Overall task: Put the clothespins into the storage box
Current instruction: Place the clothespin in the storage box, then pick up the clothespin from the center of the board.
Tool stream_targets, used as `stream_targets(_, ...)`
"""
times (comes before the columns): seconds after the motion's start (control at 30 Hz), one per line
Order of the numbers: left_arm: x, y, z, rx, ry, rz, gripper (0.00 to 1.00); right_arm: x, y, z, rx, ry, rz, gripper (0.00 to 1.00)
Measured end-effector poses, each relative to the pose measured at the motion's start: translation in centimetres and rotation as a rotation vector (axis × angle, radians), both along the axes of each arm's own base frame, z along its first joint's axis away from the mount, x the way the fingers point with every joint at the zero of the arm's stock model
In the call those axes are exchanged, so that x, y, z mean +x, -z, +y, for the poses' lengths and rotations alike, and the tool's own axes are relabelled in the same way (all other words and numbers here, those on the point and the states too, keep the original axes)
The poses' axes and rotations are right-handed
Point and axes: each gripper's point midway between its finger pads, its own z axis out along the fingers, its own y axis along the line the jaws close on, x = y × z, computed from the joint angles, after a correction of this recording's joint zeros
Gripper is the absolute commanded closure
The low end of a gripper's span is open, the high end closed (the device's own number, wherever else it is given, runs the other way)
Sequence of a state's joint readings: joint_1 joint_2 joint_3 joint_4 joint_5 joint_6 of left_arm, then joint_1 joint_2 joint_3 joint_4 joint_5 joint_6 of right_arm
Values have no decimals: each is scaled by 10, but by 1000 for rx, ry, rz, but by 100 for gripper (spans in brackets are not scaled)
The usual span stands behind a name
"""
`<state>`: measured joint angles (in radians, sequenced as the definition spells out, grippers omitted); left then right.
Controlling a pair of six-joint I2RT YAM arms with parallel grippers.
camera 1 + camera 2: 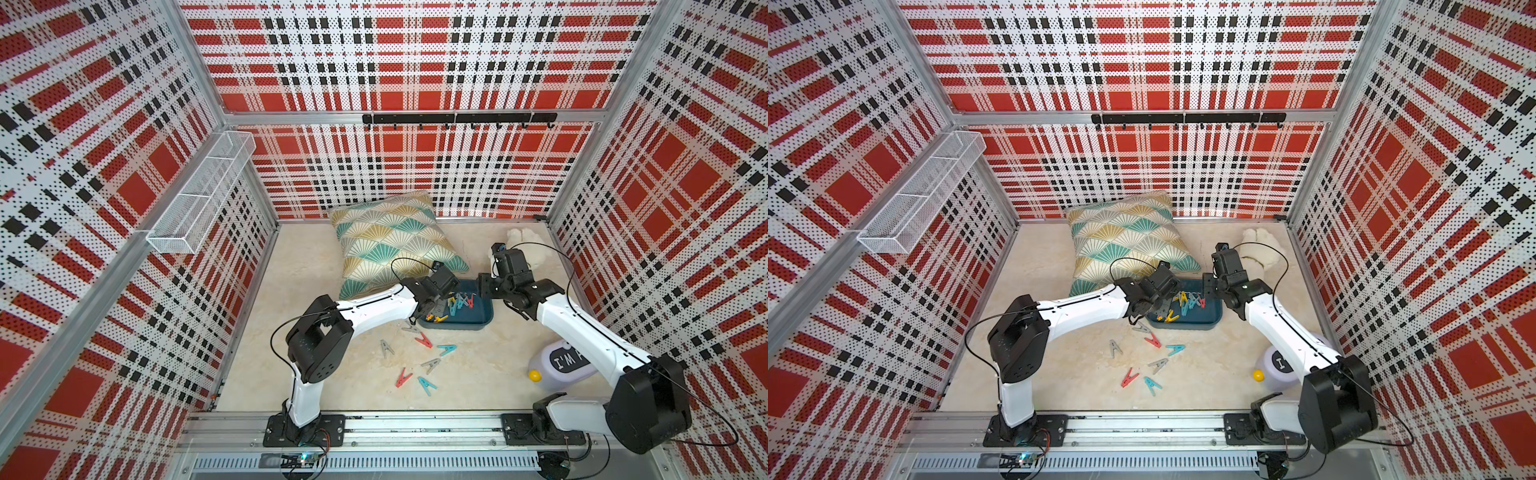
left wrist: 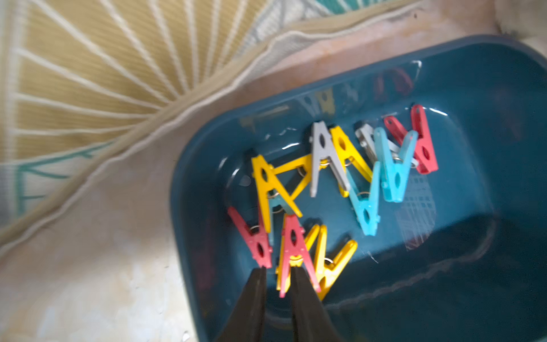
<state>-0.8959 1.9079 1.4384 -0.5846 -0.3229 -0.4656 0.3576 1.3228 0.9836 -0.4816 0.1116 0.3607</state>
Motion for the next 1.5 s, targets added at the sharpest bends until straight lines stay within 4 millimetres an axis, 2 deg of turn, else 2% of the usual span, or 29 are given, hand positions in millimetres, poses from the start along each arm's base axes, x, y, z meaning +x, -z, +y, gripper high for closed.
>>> stream_targets(0.1,-7,-11,24,11,-37,-16,75,2,-2,1,0,-2,-6,45)
stream_targets(0.3,-45,-34,97,-22,-156,-32,72,3,-3,3,8,-10,-11,45)
stream_targets(0.4,-72,-25,128,-71,-221,-7,72,3,-4,5,15,-17,-14,45)
stream_targets(0.47,-91,-7,141,-74,-252,33,72,3,-5,7,17,-22,-16,45)
stream_targets(0.57,-117,21,144,-51,-260,99,71,5,-4,10,17,-27,-13,45)
stream_targets(0.63,-131,32,142,-32,-251,128,70,7,-5,12,20,-32,-16,45)
stream_targets(0.83,-152,42,129,-53,-252,150,69,12,-7,20,26,-46,-22,45)
stream_targets(1.13,-159,62,126,-56,-276,169,68,12,-7,28,30,-65,-23,45)
stream_targets(1.33,-153,71,125,-57,-291,173,68,12,-8,29,28,-66,-25,45)
stream_targets(1.5,-146,79,134,-65,-322,177,72,12,-8,29,28,-65,-24,45)
